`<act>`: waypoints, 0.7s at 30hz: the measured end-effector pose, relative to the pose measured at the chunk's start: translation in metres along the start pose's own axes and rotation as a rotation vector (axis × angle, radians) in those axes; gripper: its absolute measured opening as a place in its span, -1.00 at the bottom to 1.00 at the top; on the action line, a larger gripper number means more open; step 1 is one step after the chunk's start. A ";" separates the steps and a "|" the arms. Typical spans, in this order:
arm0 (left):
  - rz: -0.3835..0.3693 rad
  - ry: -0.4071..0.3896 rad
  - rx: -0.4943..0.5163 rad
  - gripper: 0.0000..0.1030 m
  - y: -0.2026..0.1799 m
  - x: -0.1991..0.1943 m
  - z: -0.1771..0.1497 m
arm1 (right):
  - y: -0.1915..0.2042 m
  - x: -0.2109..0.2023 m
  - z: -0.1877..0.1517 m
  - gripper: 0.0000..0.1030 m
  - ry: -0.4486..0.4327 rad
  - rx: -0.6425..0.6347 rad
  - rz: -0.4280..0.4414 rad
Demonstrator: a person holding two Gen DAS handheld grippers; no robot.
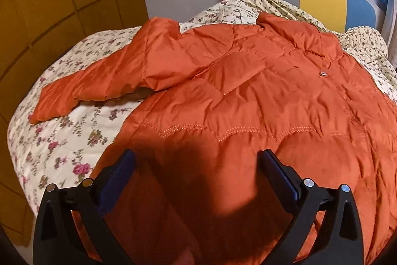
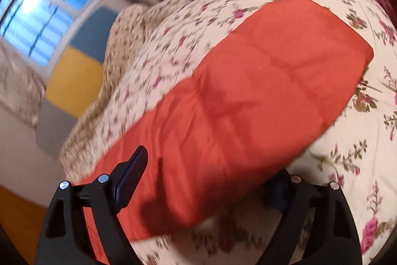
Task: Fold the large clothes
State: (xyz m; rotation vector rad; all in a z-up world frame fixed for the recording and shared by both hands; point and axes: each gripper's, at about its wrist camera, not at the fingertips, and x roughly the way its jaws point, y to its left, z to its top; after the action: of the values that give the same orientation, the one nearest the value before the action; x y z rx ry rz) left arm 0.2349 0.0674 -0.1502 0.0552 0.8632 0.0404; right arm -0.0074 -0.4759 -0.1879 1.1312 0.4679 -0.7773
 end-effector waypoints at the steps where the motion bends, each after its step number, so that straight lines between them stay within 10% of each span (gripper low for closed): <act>1: -0.001 -0.007 0.001 0.94 0.000 0.003 -0.002 | 0.001 0.001 0.003 0.62 -0.011 0.004 -0.003; 7: -0.007 -0.030 0.000 0.94 -0.002 0.011 -0.012 | 0.003 0.009 0.015 -0.50 -0.044 -0.010 0.005; 21: -0.025 -0.027 -0.017 0.94 0.002 0.017 -0.015 | 0.155 -0.014 -0.064 -0.71 -0.240 -0.626 0.151</act>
State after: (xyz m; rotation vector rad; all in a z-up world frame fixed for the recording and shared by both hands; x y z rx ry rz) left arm 0.2345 0.0710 -0.1724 0.0294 0.8364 0.0237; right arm 0.1031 -0.3799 -0.1058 0.4767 0.3795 -0.5654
